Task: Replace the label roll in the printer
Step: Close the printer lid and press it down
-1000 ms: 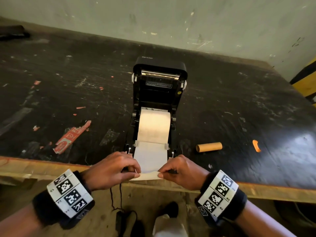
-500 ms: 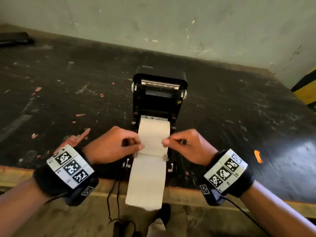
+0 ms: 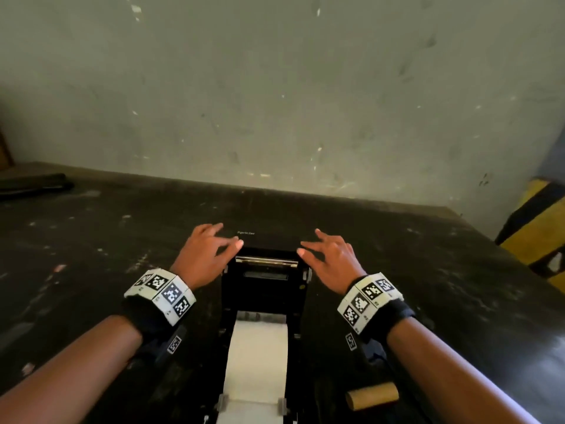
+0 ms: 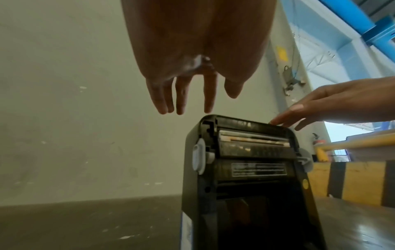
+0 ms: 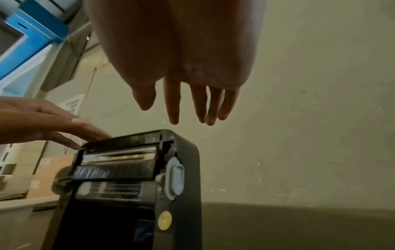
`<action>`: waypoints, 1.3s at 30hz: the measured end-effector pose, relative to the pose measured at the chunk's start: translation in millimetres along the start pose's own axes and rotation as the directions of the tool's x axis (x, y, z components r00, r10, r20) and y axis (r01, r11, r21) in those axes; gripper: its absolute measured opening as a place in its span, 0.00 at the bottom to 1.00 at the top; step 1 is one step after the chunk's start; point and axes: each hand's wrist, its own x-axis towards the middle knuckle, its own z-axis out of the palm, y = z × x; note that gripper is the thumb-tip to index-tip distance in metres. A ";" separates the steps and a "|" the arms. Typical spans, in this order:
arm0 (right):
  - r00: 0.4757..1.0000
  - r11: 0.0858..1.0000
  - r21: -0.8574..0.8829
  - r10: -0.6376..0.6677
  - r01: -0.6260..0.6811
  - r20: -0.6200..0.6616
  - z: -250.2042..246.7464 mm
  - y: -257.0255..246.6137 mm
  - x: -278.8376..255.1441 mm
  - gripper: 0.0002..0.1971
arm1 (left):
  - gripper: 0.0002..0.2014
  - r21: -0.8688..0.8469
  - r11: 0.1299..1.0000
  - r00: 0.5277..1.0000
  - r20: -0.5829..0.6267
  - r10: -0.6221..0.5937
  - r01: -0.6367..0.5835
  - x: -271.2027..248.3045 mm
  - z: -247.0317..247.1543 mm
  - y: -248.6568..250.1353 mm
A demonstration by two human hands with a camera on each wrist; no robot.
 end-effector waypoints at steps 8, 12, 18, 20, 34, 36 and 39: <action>0.982 0.963 0.251 -0.047 0.093 -0.184 11.2 -2.6 -38.3 0.24 | 0.14 -0.307 0.952 0.990 -0.129 -0.061 0.019 -50.4 -4.6 14.6; 0.958 0.938 0.329 -0.010 0.108 -0.286 20.7 -13.2 -73.9 0.06 | 0.09 -0.386 0.923 0.982 -0.179 -0.063 -0.011 -93.1 -8.7 21.9; 0.973 0.879 0.472 0.046 0.067 -0.225 40.8 -18.0 -116.4 0.24 | 0.23 -0.456 0.881 0.976 -0.100 -0.193 0.128 -129.8 -5.4 25.5; 0.991 0.887 0.462 0.037 0.028 -0.130 46.5 -14.1 -129.7 0.30 | 0.28 -0.442 0.880 0.980 -0.007 -0.198 0.175 -142.3 -1.8 20.5; 0.937 0.947 0.297 0.013 -0.125 0.350 86.2 1.7 -177.6 0.50 | 0.41 -0.197 0.980 0.979 0.201 0.041 0.000 -207.4 36.4 -22.4; 0.923 0.944 0.302 0.008 -0.134 0.385 89.9 0.7 -180.3 0.50 | 0.41 -0.191 0.982 0.972 0.232 0.044 0.001 -213.2 39.4 -23.1; 0.916 0.933 0.325 0.009 -0.152 0.401 93.0 -1.4 -181.1 0.50 | 0.41 -0.232 0.972 0.968 0.250 0.012 0.047 -217.2 42.5 -24.0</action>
